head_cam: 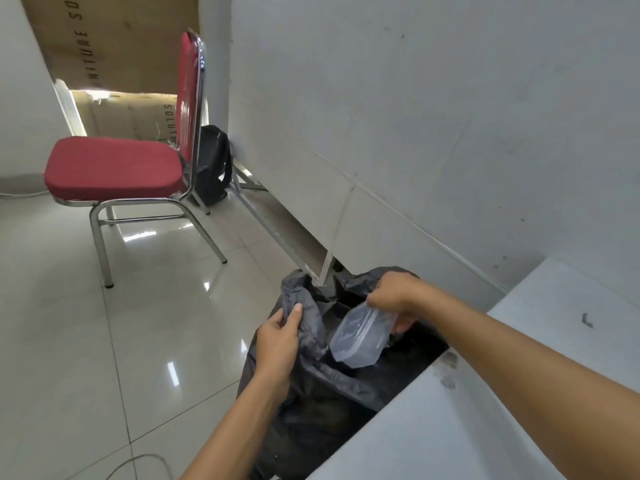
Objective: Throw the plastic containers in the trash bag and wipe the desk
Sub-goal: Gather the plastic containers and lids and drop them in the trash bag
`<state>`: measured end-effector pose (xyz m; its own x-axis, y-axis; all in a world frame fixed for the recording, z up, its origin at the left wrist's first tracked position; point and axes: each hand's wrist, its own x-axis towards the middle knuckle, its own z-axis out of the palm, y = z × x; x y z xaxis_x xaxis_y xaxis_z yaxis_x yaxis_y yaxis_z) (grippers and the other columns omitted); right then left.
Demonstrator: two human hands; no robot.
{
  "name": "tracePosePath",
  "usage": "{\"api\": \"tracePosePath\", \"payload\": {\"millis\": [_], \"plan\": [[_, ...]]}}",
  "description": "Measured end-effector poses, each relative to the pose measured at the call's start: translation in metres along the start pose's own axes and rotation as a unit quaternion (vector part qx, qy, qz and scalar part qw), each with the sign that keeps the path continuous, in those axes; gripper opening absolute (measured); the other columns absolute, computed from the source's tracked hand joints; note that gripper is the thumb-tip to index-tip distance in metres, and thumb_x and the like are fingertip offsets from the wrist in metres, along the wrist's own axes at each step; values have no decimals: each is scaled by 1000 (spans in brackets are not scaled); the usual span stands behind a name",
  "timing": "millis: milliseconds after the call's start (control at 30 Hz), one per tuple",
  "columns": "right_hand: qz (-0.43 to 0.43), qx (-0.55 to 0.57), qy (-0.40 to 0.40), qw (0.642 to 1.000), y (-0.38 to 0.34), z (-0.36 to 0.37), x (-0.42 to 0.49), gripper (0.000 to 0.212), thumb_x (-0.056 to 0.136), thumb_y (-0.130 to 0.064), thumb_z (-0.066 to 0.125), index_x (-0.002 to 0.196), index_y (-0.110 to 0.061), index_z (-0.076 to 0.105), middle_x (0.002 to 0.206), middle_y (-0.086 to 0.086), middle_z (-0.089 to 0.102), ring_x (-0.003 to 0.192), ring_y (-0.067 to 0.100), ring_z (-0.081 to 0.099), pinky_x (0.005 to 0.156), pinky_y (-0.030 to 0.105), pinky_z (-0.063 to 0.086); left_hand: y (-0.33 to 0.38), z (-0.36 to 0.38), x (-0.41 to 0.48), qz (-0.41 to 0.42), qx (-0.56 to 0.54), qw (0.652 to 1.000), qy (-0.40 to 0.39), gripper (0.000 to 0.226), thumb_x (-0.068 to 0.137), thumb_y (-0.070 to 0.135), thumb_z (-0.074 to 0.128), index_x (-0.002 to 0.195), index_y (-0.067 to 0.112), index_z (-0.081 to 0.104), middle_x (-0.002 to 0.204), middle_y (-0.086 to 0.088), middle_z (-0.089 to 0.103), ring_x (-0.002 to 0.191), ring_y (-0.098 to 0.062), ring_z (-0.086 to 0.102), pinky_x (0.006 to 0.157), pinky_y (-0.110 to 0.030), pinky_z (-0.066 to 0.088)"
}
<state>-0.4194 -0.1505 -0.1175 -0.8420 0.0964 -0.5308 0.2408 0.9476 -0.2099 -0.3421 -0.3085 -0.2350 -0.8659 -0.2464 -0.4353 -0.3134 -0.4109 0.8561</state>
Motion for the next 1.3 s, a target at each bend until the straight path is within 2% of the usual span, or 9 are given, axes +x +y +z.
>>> {"api": "tracePosePath", "payload": {"millis": [200,300,400,533,667,733,833,1033,1300], "plan": [[-36,77,-72,994,-11,31,23,37,98,-27,58,129,-7,59,102,17,64,72,28,71,67,37,63,15,1,-37,15,-95,992,-85,31,101,32,51,116,12,70,104,-15,78,97,-29,75,89,-43,58],[-52,-16,-38,998,-9,33,18,45,96,-21,57,135,3,56,100,19,68,71,28,63,66,38,55,20,-2,-44,12,-98,992,-84,34,102,35,50,119,13,70,110,-16,76,107,-34,70,98,-51,53],[-90,-47,-3,995,-7,22,3,43,91,-17,56,128,4,61,124,23,68,92,32,71,83,46,59,25,-5,-52,0,-106,991,-84,34,103,33,47,119,13,70,112,-15,75,108,-33,70,101,-52,51],[-120,-20,24,992,-8,-6,-35,25,94,-23,57,114,-15,71,105,8,72,88,23,73,78,40,63,36,-10,-71,-7,-72,991,-111,31,105,26,45,127,14,64,115,-12,75,107,-27,72,99,-50,54],[-142,48,64,987,7,-25,-83,22,96,-23,56,114,-19,68,110,4,70,87,17,73,78,36,63,55,-16,-100,-31,12,992,-122,35,103,21,51,136,9,55,118,-14,73,102,-25,74,84,-39,61],[-146,85,76,983,21,-32,-110,23,96,-22,55,115,-18,68,110,3,69,88,16,74,80,36,62,65,-18,-114,-42,52,991,-119,46,101,22,56,144,9,46,132,-14,64,113,-26,68,81,-36,60],[-150,144,102,973,49,-39,-159,23,95,-20,56,114,-16,69,105,1,71,88,13,73,78,32,61,78,-18,-143,-16,94,989,-111,51,99,24,58,146,8,45,146,-9,50,134,-28,50,98,-43,54],[-159,206,151,954,119,-36,-253,21,94,-22,59,112,-20,71,104,-2,73,88,12,74,75,28,58,93,5,-207,62,120,983,-121,31,99,19,57,128,8,60,122,-6,58,120,-24,56,96,-43,54],[-106,278,203,933,223,-15,-348,20,98,-21,56,111,-17,70,105,1,74,87,16,74,70,27,57,65,46,-284,110,162,963,-186,28,99,18,57,125,10,61,127,-7,62,119,-24,58,98,-42,52]]}}
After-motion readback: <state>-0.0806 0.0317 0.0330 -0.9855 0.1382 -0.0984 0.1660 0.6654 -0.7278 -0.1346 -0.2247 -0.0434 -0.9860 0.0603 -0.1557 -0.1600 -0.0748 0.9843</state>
